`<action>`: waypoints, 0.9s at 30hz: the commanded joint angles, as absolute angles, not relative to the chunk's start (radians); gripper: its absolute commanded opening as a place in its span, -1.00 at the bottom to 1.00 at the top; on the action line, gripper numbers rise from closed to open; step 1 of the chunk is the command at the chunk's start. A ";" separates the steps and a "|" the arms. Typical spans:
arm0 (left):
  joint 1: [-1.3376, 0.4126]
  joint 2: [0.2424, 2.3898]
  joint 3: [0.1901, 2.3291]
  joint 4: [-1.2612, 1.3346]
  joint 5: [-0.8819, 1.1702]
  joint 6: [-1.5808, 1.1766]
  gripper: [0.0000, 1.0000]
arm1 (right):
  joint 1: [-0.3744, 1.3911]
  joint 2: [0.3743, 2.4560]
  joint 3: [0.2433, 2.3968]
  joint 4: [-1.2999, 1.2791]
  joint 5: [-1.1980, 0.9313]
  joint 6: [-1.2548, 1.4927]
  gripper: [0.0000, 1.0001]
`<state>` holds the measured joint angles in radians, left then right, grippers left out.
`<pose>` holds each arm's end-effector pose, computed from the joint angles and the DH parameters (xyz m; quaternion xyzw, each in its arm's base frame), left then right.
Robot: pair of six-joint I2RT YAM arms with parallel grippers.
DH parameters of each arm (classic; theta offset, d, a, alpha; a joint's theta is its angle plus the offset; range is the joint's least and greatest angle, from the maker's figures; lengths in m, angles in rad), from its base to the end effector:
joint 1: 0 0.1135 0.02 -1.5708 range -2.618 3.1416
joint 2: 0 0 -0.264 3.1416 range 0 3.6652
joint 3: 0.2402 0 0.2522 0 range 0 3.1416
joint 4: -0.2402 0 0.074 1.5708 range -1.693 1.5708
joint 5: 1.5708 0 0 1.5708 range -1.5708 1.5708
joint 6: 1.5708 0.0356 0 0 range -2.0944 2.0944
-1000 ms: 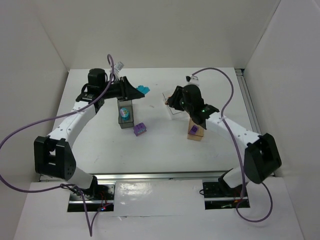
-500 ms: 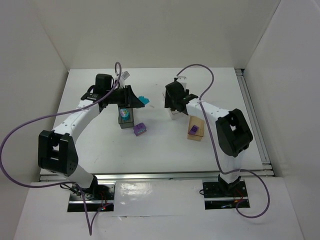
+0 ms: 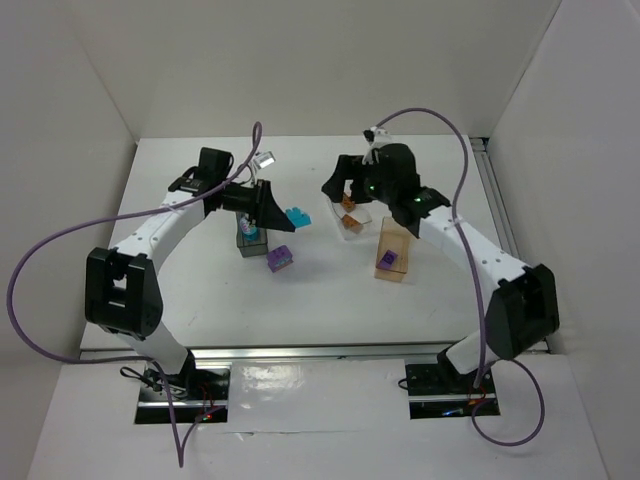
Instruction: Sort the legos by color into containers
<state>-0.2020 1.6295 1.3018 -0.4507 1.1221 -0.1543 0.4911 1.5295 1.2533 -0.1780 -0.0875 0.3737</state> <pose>0.3368 -0.1017 0.2922 0.2239 0.7760 -0.5410 0.2346 0.3155 0.1723 0.3202 -0.0728 0.8445 0.2555 0.4650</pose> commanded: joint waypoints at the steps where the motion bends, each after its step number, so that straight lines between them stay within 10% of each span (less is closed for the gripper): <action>1: -0.209 1.638 1.348 -0.548 1.269 0.003 -1.00 | 0.437 1.457 1.189 0.035 -0.542 0.360 0.84; 10: -0.255 1.638 1.381 -0.594 1.275 0.069 -1.00 | 0.442 1.578 1.265 0.094 -0.930 0.371 0.87; 19: -0.255 1.629 1.390 -0.603 1.246 0.069 -1.00 | 0.460 1.591 1.236 0.164 -1.032 0.393 0.48; 27: -0.255 1.640 1.390 -0.603 1.224 0.069 -1.00 | 0.448 1.554 1.184 0.225 -0.999 0.477 0.68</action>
<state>-0.2562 1.6348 1.3529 -0.6220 1.2541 0.0277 0.4427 1.6108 1.2003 0.1261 -0.9424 0.4080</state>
